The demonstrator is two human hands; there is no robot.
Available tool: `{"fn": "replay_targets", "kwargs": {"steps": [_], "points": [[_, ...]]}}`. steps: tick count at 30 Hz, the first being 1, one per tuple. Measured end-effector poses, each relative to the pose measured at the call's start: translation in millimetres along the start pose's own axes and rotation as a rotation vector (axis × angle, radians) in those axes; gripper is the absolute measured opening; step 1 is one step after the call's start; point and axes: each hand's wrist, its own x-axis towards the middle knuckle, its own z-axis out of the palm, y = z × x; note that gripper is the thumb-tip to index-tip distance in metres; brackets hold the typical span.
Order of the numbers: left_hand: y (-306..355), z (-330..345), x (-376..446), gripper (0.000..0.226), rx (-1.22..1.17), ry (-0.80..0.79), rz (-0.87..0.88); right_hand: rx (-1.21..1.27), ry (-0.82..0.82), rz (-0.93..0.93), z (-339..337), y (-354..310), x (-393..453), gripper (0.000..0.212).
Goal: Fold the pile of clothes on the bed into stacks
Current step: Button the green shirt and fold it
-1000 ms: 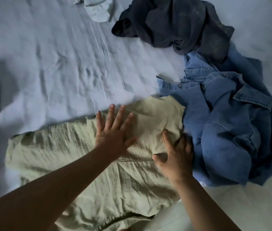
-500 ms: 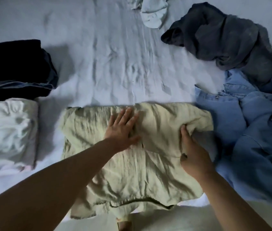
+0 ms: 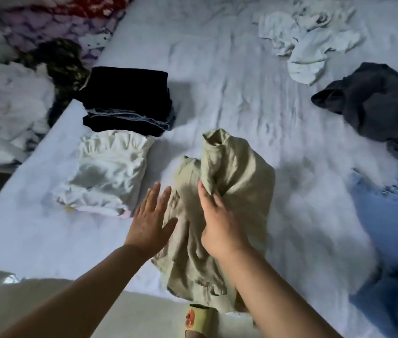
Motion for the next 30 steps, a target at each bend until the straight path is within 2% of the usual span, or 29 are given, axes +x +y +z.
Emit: {"fn": "replay_targets", "kwargs": {"steps": [2,4,7,10,12,15,19,22,24,26,28,30], "points": [[-13.9,-3.5,-8.2,0.068,0.035,-0.030,-0.035,-0.003,-0.071,-0.085,18.1,-23.2,9.7,0.088],[-23.3,-5.9,-13.2,0.062,0.040,-0.043,-0.057,-0.009,-0.100,-0.174,30.7,-31.5,11.8,0.072],[-29.0,-10.2,-16.7,0.052,0.001,0.006,-0.111,-0.017,0.042,-0.179,36.5,-17.2,7.4,0.051],[-22.3,-7.2,-9.6,0.045,-0.044,0.091,-0.128,-0.066,0.276,-0.117,34.4,20.3,10.0,0.060],[-7.8,-0.3,2.6,0.052,-0.024,0.094,-0.034,-0.099,0.338,-0.046,33.6,50.0,17.2,0.068],[24.4,21.8,22.1,0.051,0.065,0.116,0.088,-0.149,0.416,0.004,28.6,79.5,29.1,0.059],[48.5,40.1,35.9,0.037,-0.055,0.145,-0.132,-0.189,0.366,-0.024,37.4,94.1,36.4,0.056],[34.5,50.5,36.0,0.039,-0.122,0.071,-0.139,-0.234,0.297,-0.106,52.0,96.5,36.0,0.058],[21.1,50.2,30.4,0.038,-0.134,-0.015,-0.087,-0.274,0.243,-0.114,61.1,96.8,34.0,0.060],[7.1,49.6,21.6,0.061,-0.127,-0.140,0.003,-0.292,0.185,-0.083,68.6,96.4,30.9,0.062],[-4.4,53.2,10.7,0.082,-0.056,-0.205,0.176,-0.304,0.158,-0.078,76.4,95.5,25.6,0.061],[-12.9,60.3,-2.6,0.088,0.071,-0.238,0.372,-0.336,0.156,-0.091,83.7,94.4,17.7,0.058]]}}
